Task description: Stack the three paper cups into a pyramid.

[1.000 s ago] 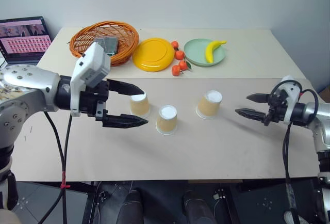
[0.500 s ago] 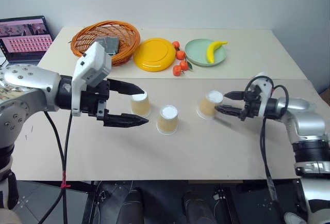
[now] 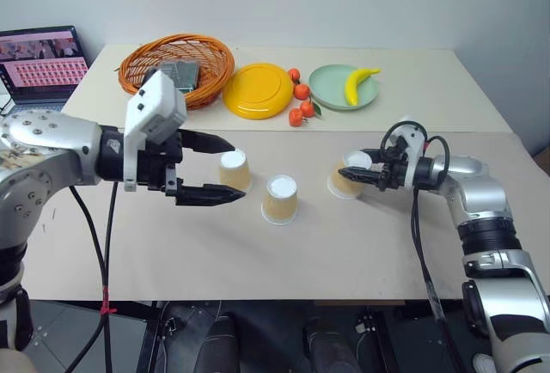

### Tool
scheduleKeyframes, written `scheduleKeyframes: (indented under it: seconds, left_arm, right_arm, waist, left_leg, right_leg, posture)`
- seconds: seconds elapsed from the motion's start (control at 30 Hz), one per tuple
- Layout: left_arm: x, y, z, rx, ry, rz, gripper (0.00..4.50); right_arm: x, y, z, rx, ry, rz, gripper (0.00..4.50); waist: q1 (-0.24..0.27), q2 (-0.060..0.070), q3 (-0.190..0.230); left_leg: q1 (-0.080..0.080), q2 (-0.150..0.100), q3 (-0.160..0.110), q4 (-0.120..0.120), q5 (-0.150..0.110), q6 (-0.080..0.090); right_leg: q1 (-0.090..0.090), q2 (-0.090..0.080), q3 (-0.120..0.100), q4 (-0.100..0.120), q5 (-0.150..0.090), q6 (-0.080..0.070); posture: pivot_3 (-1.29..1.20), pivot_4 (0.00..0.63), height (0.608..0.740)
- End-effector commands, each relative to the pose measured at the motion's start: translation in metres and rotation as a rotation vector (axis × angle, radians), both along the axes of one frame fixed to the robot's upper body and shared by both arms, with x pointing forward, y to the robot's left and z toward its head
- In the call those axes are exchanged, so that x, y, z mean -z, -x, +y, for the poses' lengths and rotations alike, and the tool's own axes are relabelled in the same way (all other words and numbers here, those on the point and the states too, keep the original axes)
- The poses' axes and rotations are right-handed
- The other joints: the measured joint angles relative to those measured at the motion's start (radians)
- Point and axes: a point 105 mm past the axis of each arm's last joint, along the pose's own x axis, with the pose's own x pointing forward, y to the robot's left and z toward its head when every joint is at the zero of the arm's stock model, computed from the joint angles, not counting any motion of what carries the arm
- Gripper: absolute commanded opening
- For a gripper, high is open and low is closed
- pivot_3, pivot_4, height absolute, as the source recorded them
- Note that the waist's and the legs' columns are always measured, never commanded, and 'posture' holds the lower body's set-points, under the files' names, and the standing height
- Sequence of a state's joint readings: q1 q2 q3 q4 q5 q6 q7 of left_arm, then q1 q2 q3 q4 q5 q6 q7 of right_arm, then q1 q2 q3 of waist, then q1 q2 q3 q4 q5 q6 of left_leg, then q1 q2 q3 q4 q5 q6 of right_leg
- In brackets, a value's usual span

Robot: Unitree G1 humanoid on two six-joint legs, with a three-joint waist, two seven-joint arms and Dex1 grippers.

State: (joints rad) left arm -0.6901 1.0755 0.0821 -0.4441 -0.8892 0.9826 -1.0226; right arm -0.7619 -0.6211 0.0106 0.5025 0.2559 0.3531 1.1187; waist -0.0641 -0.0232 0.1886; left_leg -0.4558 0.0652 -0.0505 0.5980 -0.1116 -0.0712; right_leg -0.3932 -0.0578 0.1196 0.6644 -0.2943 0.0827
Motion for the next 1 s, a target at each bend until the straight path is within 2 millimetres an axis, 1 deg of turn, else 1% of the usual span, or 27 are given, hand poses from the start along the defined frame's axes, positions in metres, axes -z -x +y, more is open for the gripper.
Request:
scheduleKeyframes:
  seconds: [0.03, 0.07, 0.2, 0.3, 0.4, 0.47, 0.5, 0.53, 0.63, 0.73, 0.83, 0.87, 1.0]
  left_arm:
    - [-0.01, 0.007, 0.004, -0.003, -0.011, -0.051, 4.5]
    - [-0.01, 0.007, 0.005, -0.005, -0.015, -0.048, 4.5]
    - [-0.009, 0.009, 0.004, -0.006, -0.008, -0.04, 4.5]
    - [-0.006, 0.01, 0.002, -0.003, -0.003, -0.035, 4.5]
    - [-0.004, 0.009, 0.002, -0.005, -0.002, -0.036, 4.5]
    - [-0.003, 0.007, 0.001, -0.004, 0.002, -0.039, 4.5]
    - [-0.003, 0.007, 0.0, -0.001, 0.007, -0.042, 4.5]
    - [-0.004, 0.005, -0.002, 0.002, 0.014, -0.046, 4.5]
    - [-0.003, 0.003, -0.006, 0.008, 0.027, -0.051, 4.5]
    - [0.0, 0.006, -0.01, 0.036, 0.027, -0.039, 4.5]
    - [0.007, 0.007, -0.008, 0.038, -0.001, -0.029, 4.5]
    - [0.008, 0.007, -0.007, 0.036, -0.005, -0.029, 4.5]
    - [0.007, 0.007, -0.007, 0.035, -0.004, -0.035, 4.5]
  right_arm:
    - [-0.016, -0.001, 0.001, -0.018, 0.019, -0.069, 2.76]
    - [-0.021, -0.001, 0.001, -0.022, 0.018, -0.077, 2.76]
    - [-0.052, 0.006, 0.008, -0.079, 0.018, -0.13, 2.76]
    - [-0.064, 0.018, 0.017, -0.149, 0.018, -0.128, 2.76]
    - [-0.07, 0.033, 0.027, -0.226, 0.023, -0.111, 2.76]
    - [-0.065, 0.043, 0.034, -0.285, 0.059, -0.089, 2.76]
    - [-0.059, 0.046, 0.037, -0.302, 0.076, -0.075, 2.76]
    - [-0.052, 0.048, 0.04, -0.316, 0.088, -0.055, 2.76]
    - [-0.038, 0.051, 0.044, -0.323, 0.104, -0.026, 2.76]
    - [-0.026, 0.058, 0.049, -0.346, 0.07, 0.022, 2.76]
    - [-0.008, 0.06, 0.052, -0.348, 0.071, 0.056, 2.76]
    - [-0.005, 0.059, 0.052, -0.344, 0.063, 0.062, 2.76]
    - [-0.002, 0.055, 0.055, -0.335, 0.047, 0.052, 2.76]
  waist:
    - [-0.001, 0.0, 0.0]
    - [-0.001, 0.0, 0.0]
    - [-0.001, 0.001, 0.001]
    - [0.0, 0.001, 0.001]
    - [0.001, 0.001, 0.001]
    - [0.001, 0.001, 0.001]
    - [0.002, 0.001, 0.001]
    - [0.004, 0.001, 0.001]
    - [0.006, 0.001, 0.001]
    - [0.012, 0.001, 0.001]
    - [0.013, 0.001, 0.001]
    - [0.014, 0.001, 0.001]
    - [0.015, 0.001, 0.001]
  left_leg:
    - [0.0, 0.0, 0.0, 0.0, 0.0, 0.0]
    - [0.0, 0.0, 0.0, 0.0, 0.0, 0.0]
    - [0.0, 0.0, 0.0, 0.0, 0.0, 0.0]
    - [0.0, 0.0, 0.0, 0.0, 0.0, 0.0]
    - [0.0, 0.0, 0.0, -0.001, 0.0, 0.0]
    - [0.0, 0.0, 0.0, 0.0, 0.0, 0.0]
    - [0.0, 0.0, 0.0, 0.0, 0.0, 0.0]
    - [0.0, 0.0, 0.0, 0.0, 0.0, 0.0]
    - [0.0, 0.0, 0.0, 0.0, 0.0, 0.0]
    - [0.0, 0.0, 0.0, 0.001, 0.0, 0.0]
    - [0.0, 0.0, 0.0, 0.0, 0.0, 0.0]
    - [0.0, 0.0, 0.0, 0.0, 0.0, 0.0]
    - [0.0, 0.0, 0.0, 0.001, 0.0, 0.0]
  right_leg:
    - [0.0, 0.0, 0.0, 0.0, 0.0, 0.0]
    - [0.0, 0.0, 0.0, 0.0, 0.0, 0.0]
    - [0.0, 0.0, 0.0, 0.0, 0.0, 0.0]
    - [0.0, 0.0, 0.0, 0.0, 0.0, 0.0]
    - [0.0, 0.0, 0.0, 0.0, 0.0, 0.0]
    - [0.0, 0.0, 0.0, 0.0, 0.0, 0.0]
    - [0.0, 0.0, 0.0, 0.0, 0.0, 0.0]
    - [0.0, 0.0, 0.0, 0.0, 0.0, 0.0]
    - [0.0, 0.0, 0.0, 0.0, 0.0, 0.0]
    - [0.0, 0.0, 0.0, 0.0, 0.0, 0.0]
    - [0.0, 0.0, 0.0, 0.0, 0.0, 0.0]
    - [0.0, 0.0, 0.0, 0.0, 0.0, 0.0]
    - [0.0, 0.0, 0.0, 0.0, 0.0, 0.0]
  posture:
    - [0.0, 0.15, 0.732]
    - [0.0, 0.15, 0.732]
    - [0.0, 0.15, 0.732]
    - [0.0, 0.15, 0.732]
    - [0.0, 0.15, 0.732]
    - [0.0, 0.15, 0.732]
    - [0.0, 0.15, 0.732]
    - [0.0, 0.15, 0.732]
    - [0.0, 0.15, 0.732]
    - [0.0, 0.15, 0.732]
    - [0.0, 0.15, 0.732]
    - [0.0, 0.15, 0.732]
    - [0.0, 0.15, 0.732]
